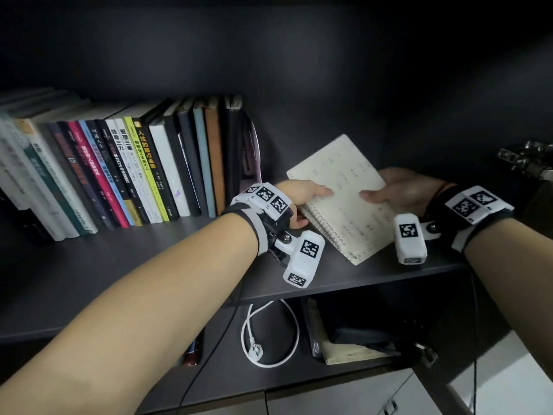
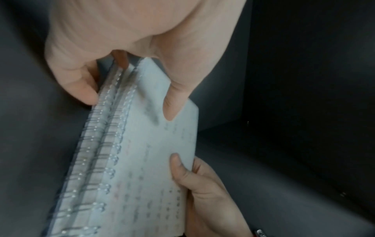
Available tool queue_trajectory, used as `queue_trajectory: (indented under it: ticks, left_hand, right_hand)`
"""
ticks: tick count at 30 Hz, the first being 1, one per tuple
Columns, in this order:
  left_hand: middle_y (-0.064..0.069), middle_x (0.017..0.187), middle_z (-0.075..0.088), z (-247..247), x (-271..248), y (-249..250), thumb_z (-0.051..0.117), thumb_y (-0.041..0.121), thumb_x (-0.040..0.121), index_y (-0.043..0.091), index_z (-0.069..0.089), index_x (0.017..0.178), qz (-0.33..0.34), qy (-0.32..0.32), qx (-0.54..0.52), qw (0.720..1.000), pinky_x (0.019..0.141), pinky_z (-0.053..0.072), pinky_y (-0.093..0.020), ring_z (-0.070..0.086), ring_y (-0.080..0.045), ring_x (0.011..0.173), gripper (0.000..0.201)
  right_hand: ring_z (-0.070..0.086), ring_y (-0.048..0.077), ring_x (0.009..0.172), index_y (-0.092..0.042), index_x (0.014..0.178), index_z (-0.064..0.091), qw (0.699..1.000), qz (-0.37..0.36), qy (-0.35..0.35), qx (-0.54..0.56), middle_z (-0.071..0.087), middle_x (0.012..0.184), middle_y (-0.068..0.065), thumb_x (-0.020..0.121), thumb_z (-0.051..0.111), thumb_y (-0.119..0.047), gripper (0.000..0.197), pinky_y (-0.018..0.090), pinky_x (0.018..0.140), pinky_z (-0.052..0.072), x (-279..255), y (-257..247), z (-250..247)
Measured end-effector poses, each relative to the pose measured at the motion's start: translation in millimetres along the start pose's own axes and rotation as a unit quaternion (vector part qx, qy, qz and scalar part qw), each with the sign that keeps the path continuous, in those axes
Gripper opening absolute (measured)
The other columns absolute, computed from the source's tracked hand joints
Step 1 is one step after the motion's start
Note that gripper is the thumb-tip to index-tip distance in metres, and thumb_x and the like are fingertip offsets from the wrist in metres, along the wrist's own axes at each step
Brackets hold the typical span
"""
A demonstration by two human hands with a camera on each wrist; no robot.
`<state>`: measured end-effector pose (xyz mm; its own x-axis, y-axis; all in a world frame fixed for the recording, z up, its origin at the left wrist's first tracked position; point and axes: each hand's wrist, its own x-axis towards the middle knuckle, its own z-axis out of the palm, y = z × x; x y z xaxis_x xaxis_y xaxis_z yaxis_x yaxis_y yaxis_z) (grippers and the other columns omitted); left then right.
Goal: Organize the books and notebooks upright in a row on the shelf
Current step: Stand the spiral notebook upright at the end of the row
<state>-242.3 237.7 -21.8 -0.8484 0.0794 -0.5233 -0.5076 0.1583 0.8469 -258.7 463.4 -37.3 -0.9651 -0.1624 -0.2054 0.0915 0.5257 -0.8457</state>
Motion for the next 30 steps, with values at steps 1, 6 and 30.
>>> queue_trajectory:
  ticks: [1,6,30]
  left_hand:
    - [-0.005,0.118,0.065,-3,0,0,0.078,0.023,0.089,0.016,0.058,0.086,0.01,-0.002,-0.017,1.0,0.107,0.047,-0.035,0.059,-0.019,0.111,0.022]
    - [-0.008,0.113,0.075,-24,-6,2,0.079,0.018,0.089,0.01,0.068,0.105,0.119,0.003,-0.103,0.988,0.085,0.061,-0.036,0.071,-0.022,0.104,0.021]
    - [0.003,0.125,0.064,-121,-49,63,0.05,0.016,0.09,0.026,0.071,0.111,0.463,0.305,0.465,0.69,0.103,0.044,-0.04,0.055,-0.024,0.119,0.031]
  right_hand:
    - [0.078,0.018,0.098,-0.013,0.121,0.07,0.999,-0.025,-0.009,0.027,0.081,0.108,0.001,0.099,0.063,-0.007,0.023,0.038,0.085,0.06,-2,-2,-1]
    - [0.073,0.019,0.109,-0.011,0.13,0.063,0.996,-0.085,0.029,0.028,0.075,0.122,0.003,0.096,0.069,-0.009,0.035,0.025,0.077,0.059,-1,-18,4]
    - [0.058,0.016,0.065,-0.005,0.084,0.064,0.939,-0.197,0.277,-0.055,0.064,0.079,0.003,0.081,0.073,-0.019,0.016,0.024,0.049,0.043,-36,-140,105]
